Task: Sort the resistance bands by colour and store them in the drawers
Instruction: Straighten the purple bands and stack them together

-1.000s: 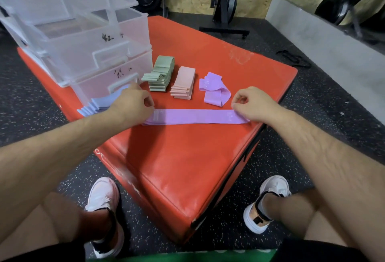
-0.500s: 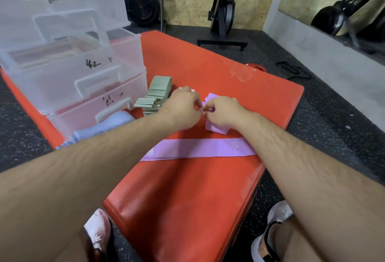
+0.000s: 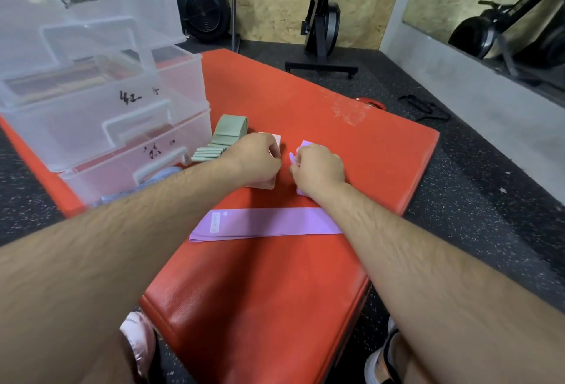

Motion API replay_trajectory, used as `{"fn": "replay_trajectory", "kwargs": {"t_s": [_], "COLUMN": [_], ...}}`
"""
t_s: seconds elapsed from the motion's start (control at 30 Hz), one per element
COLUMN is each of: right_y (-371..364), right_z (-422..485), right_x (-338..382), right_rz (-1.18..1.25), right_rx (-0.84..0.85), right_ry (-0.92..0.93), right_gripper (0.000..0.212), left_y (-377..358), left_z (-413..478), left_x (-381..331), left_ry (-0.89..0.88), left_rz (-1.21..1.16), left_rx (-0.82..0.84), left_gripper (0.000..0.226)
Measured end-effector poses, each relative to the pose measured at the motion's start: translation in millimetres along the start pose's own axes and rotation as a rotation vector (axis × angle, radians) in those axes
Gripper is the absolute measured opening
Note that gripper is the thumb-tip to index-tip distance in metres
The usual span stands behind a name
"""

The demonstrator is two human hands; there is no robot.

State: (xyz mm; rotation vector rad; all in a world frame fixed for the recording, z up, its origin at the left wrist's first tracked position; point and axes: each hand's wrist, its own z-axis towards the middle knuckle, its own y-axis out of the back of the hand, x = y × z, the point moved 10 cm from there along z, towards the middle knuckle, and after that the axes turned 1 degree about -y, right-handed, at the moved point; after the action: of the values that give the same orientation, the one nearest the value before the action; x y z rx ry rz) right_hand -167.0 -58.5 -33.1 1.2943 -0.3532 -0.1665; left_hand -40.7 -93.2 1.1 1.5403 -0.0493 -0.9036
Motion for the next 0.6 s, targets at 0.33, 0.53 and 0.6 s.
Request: {"fn": "replay_trajectory", "kwargs": {"t_s": [0.33,0.53,0.6], "right_y": [73,100,107], "right_z": [2,-11,-18], "right_x": [-41,-19,-1], "right_rz": [0.957,1.073,1.046], "right_rx": [0.034,0.019,0.026], "right_ry": [-0.239,-0.113,0.003], "right_gripper": [0.019,0.015,0.013], "left_y": [22,24,25], "left_z": [0,-4,-5], "left_x": [14,-20,-23], "left_ry": [0.145,0.105,0.121], "left_rz": [-0.571,-0.918,-1.007], "left_rx": [-0.011,0.059,0.051], "left_gripper": [0.013,0.025,0.036]}}
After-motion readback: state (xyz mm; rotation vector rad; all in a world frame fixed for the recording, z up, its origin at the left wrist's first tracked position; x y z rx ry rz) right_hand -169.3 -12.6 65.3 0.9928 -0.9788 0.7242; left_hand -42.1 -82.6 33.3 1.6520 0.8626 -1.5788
